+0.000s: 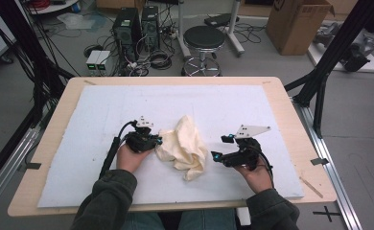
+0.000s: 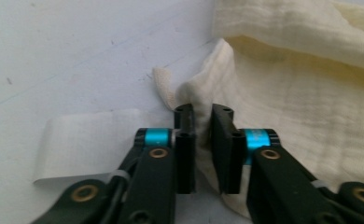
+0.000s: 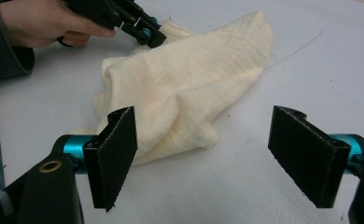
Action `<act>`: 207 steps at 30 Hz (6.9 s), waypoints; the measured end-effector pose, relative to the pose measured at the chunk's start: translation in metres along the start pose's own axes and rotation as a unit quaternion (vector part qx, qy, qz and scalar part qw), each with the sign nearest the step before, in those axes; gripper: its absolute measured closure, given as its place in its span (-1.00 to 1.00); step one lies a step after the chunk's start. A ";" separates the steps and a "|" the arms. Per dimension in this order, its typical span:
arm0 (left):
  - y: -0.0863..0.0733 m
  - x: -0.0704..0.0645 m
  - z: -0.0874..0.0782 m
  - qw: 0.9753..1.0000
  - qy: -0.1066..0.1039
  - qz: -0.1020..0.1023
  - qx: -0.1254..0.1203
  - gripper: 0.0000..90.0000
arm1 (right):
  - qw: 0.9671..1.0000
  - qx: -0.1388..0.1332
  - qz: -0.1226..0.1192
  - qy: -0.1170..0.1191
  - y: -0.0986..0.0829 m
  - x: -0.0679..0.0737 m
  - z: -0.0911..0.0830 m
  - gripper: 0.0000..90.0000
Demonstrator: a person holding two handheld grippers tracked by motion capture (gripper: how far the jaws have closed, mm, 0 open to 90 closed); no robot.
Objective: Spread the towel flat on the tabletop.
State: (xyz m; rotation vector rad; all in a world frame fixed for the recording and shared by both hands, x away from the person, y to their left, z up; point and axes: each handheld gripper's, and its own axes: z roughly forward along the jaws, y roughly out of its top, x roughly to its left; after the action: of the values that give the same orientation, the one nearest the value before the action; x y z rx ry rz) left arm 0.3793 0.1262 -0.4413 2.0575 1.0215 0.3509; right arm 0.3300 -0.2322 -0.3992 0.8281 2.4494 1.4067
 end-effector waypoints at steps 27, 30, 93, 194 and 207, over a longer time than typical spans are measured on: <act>-0.008 0.055 -0.057 0.998 0.060 -0.019 -0.009 0.93 | 0.999 0.037 -0.011 0.002 0.036 -0.015 0.043 -0.10; -0.011 0.064 -0.062 0.997 0.069 -0.028 -0.009 0.93 | 0.999 0.047 -0.011 0.007 0.038 -0.015 0.054 0.04; -0.022 0.077 -0.060 0.998 0.054 -0.027 0.009 0.89 | 0.991 0.124 0.040 -0.007 0.045 -0.057 0.132 0.57; 0.035 0.063 -0.050 0.998 0.003 0.008 -0.064 0.25 | 0.994 0.068 0.012 -0.086 0.088 -0.093 0.038 0.28; -0.011 0.002 -0.050 0.993 -0.080 0.034 -0.081 0.21 | 0.998 0.061 0.010 -0.018 0.038 -0.054 0.021 0.08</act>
State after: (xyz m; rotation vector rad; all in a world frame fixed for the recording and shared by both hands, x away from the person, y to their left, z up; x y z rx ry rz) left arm 0.3478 0.1583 -0.4174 1.9432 0.8015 0.2885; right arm 0.3975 -0.2319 -0.3842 0.8975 2.5272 1.2460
